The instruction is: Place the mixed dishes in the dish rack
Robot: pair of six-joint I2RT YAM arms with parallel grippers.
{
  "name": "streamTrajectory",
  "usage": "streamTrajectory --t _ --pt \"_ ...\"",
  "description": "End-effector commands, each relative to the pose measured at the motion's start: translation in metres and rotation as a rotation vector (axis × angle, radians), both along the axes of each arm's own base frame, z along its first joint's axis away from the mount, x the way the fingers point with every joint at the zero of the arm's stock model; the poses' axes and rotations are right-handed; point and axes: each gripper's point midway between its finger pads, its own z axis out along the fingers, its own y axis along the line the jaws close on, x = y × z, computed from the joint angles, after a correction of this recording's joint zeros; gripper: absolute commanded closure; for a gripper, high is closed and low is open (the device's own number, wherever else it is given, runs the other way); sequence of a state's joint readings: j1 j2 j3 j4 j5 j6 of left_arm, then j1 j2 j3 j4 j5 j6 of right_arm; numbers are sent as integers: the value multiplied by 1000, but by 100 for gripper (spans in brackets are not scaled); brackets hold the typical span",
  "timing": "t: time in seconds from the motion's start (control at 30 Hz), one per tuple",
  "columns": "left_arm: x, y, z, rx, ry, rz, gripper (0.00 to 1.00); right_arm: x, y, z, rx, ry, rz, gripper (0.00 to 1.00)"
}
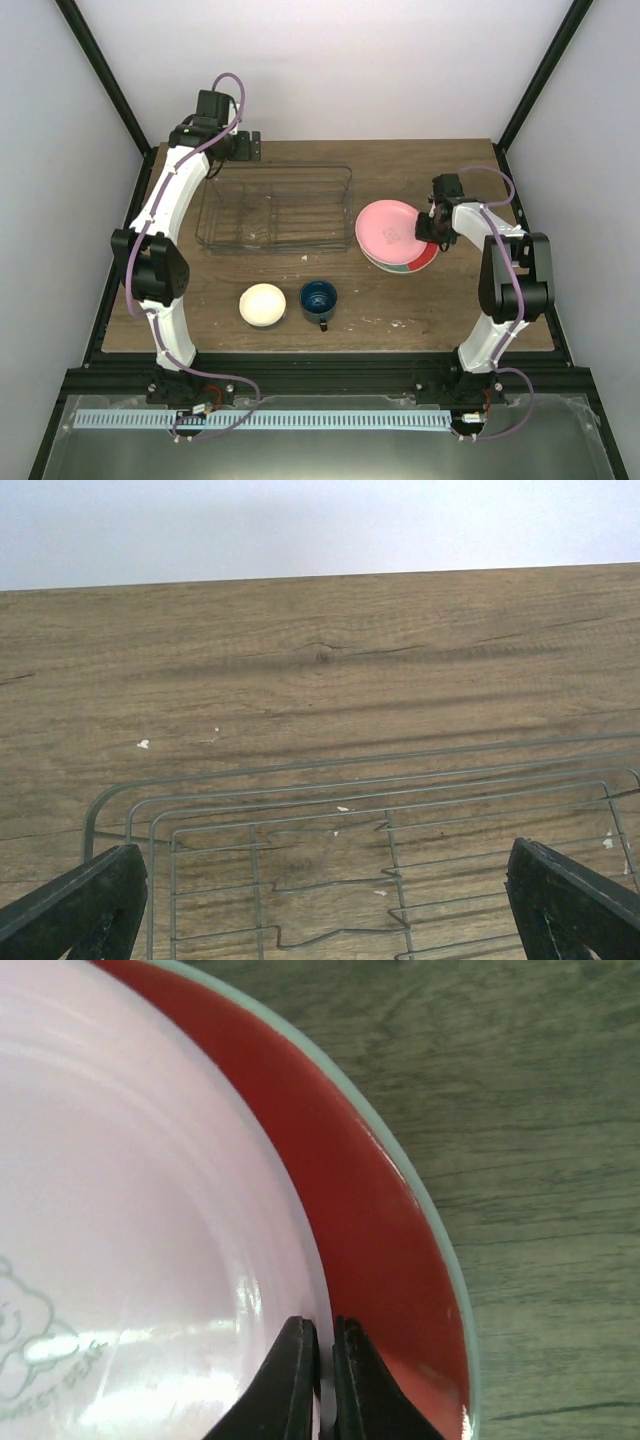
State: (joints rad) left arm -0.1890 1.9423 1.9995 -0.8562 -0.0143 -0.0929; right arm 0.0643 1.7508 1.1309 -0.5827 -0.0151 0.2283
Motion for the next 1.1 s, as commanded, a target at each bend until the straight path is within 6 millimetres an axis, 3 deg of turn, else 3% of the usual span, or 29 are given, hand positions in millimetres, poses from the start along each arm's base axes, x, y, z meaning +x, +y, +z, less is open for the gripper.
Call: streamTrajectory --t 0.0,0.17,0.37,0.5,0.7,0.77,0.87,1.07 --pt "2 1 -6 -3 16 -10 0 3 -2 5 -29 10 -3 99" --pt "1 -3 -6 -18 19 -27 0 9 -12 29 -95 0 -5 99" --pt "-2 -10 -9 -39 33 -75 0 20 -29 76 -200 -65 -13 99" --pt "-6 -29 -3 -118 32 -158 0 31 -41 121 -276 -151 -28 99" --pt "-17 -58 9 -261 47 -281 0 49 -50 210 -334 -371 -51 99" --pt "-22 -71 14 -318 54 -330 1 56 -44 236 -302 -465 -40 99" --pt "-30 -91 21 -384 62 -387 1 65 -23 259 -201 -581 17 99" --pt "-36 -120 22 -397 65 -427 1 77 23 258 -164 -629 109 99"
